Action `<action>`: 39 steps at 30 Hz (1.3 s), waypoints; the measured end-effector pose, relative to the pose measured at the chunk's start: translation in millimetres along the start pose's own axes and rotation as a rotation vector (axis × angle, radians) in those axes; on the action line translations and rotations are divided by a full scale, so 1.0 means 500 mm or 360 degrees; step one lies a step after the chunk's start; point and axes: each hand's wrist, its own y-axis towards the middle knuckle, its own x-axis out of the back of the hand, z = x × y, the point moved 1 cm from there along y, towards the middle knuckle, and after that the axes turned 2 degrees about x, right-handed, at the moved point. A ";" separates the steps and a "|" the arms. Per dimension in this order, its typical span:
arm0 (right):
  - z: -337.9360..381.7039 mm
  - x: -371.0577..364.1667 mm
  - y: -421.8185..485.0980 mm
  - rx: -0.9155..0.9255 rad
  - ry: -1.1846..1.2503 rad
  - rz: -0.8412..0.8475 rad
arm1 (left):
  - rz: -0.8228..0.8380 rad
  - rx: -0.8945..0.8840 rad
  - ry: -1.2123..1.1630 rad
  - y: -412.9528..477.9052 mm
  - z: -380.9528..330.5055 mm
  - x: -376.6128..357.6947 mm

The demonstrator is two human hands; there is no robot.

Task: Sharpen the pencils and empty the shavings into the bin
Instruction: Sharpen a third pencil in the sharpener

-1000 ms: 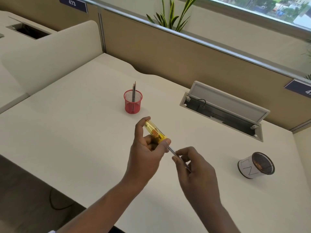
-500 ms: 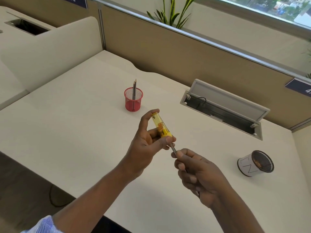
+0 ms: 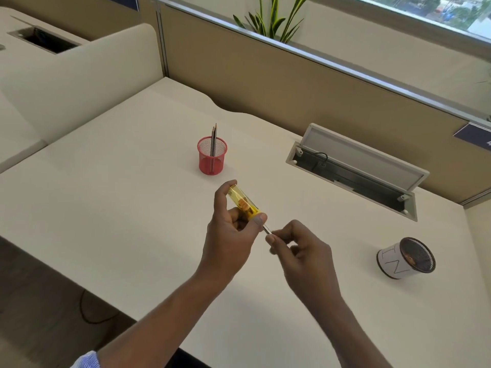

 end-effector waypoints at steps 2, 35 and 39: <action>-0.002 0.013 0.011 -0.0553 0.0742 0.0307 | 0.0171 -0.0001 -0.0155 0.008 -0.005 0.008; 0.015 -0.007 0.019 0.0084 -0.0232 -0.0003 | -0.0116 -0.0108 0.0352 0.007 -0.021 -0.004; 0.009 -0.011 0.015 0.0209 -0.0283 -0.0087 | -0.0108 -0.0100 0.0283 0.004 -0.017 -0.011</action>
